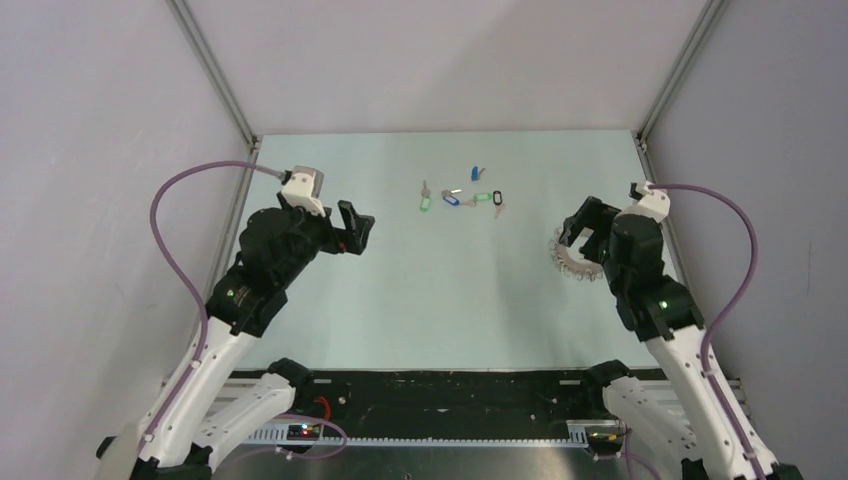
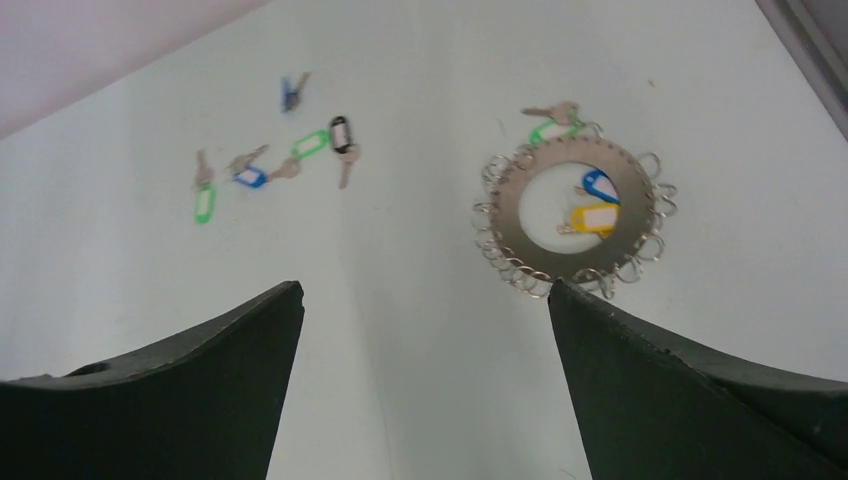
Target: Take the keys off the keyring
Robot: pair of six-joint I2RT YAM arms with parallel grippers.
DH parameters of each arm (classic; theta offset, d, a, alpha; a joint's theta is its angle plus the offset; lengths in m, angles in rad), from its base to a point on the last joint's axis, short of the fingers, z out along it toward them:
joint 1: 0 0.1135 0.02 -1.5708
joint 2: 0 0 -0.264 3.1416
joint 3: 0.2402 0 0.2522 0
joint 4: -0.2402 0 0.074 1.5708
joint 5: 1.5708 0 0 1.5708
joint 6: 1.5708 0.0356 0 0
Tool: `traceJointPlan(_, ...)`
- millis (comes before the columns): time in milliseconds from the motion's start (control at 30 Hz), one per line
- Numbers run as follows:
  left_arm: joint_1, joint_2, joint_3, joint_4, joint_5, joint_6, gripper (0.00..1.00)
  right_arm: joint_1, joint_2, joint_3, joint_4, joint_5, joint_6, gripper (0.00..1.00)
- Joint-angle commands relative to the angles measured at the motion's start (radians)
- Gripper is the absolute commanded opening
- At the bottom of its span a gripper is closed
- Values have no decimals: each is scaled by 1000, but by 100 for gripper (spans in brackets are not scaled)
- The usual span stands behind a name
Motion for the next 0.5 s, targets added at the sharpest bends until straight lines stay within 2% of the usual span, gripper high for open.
traceJointPlan(0,1,21,-29,-4,9,23,100,-80,116,-10,21,90,146,96)
traceJointPlan(100,2,52,-33,-5,11,25,100,-160,239,-10,41,59,212,79)
traceJointPlan(167,2,68,-31,-16,21,34,100,-214,312,-11,69,54,241,74)
traceJointPlan(267,2,67,-30,-22,58,44,100,-257,428,-7,131,72,249,72)
traceJointPlan(400,3,44,-40,-22,79,50,100,-274,646,49,127,145,259,69)
traceJointPlan(467,2,40,-44,-23,79,50,99,-283,698,73,126,149,268,68)
